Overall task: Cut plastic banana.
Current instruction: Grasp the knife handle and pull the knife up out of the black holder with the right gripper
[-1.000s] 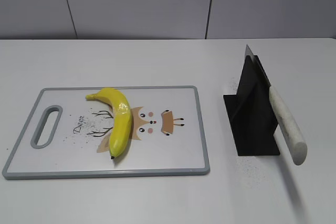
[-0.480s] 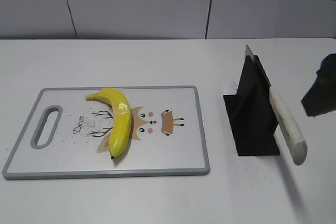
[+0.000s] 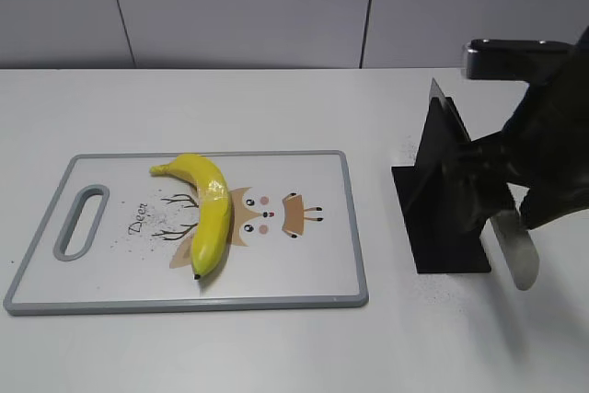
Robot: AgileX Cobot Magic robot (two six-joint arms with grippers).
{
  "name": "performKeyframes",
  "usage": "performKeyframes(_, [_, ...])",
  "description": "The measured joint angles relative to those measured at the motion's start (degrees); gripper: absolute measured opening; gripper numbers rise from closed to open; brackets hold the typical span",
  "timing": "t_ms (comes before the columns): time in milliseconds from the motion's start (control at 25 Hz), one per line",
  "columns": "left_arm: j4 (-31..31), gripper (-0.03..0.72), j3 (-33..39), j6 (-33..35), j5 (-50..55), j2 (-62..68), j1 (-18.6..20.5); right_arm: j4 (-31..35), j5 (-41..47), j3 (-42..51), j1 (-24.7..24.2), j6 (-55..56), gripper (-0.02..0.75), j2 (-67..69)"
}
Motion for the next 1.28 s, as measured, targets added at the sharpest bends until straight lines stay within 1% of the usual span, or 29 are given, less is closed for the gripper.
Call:
performKeyframes(160, [0.00, 0.588, 0.00, 0.00, 0.00, 0.00, 0.00, 0.00, -0.59, 0.00, 0.00, 1.84, 0.486, 4.24])
performKeyframes(240, [0.00, 0.588, 0.00, 0.00, 0.00, 0.00, 0.00, 0.00, -0.59, 0.00, 0.07, 2.72, 0.450, 5.52])
performKeyframes(280, [0.00, 0.588, 0.00, 0.00, 0.00, 0.00, 0.00, 0.20, -0.59, 0.00, 0.07, 3.01, 0.403, 5.68])
performKeyframes(320, [0.00, 0.588, 0.00, 0.00, 0.00, 0.00, 0.00, 0.40, -0.54, 0.00, 0.07, 3.16, 0.330, 5.73])
performKeyframes(360, [0.00, 0.588, 0.00, 0.00, 0.00, 0.00, 0.00, 0.67, -0.48, 0.00, 0.07, 3.30, 0.251, 5.73])
performKeyframes(400, [0.00, 0.588, 0.00, 0.00, 0.00, 0.00, 0.00, 0.77, -0.08, 0.00, 0.07, 3.71, 0.154, 5.73])
performKeyframes(640, [-0.06, 0.588, 0.01, 0.00, 0.00, 0.00, 0.00, 1.14, 0.86, 0.00, 0.02, 3.89, 0.160, 5.05])
performKeyframes(760, [-0.06, 0.588, 0.01, 0.00, 0.00, 0.00, 0.00, 1.39, 1.28, -0.31, 0.08, 4.01, 0.160, 2.21])
performKeyframes(840, [-0.06, 0.588, 0.01, 0.00, 0.00, 0.00, 0.00, 0.46, 1.68, -1.32, 0.08, 4.30, 0.160, -0.13])
performKeyframes(1160, [-0.25, 0.588, 0.01, 0.00, 0.00, 0.00, 0.00, -2.80, 4.30, -9.28, 0.08, 4.73, 0.160, -5.55])
performKeyframes(1280, [-0.48, 0.578, 0.01, 0.00, 0.00, 0.07, 0.00, -3.42, 5.17, -12.35, 0.08, 2.83, 0.160, -5.74])
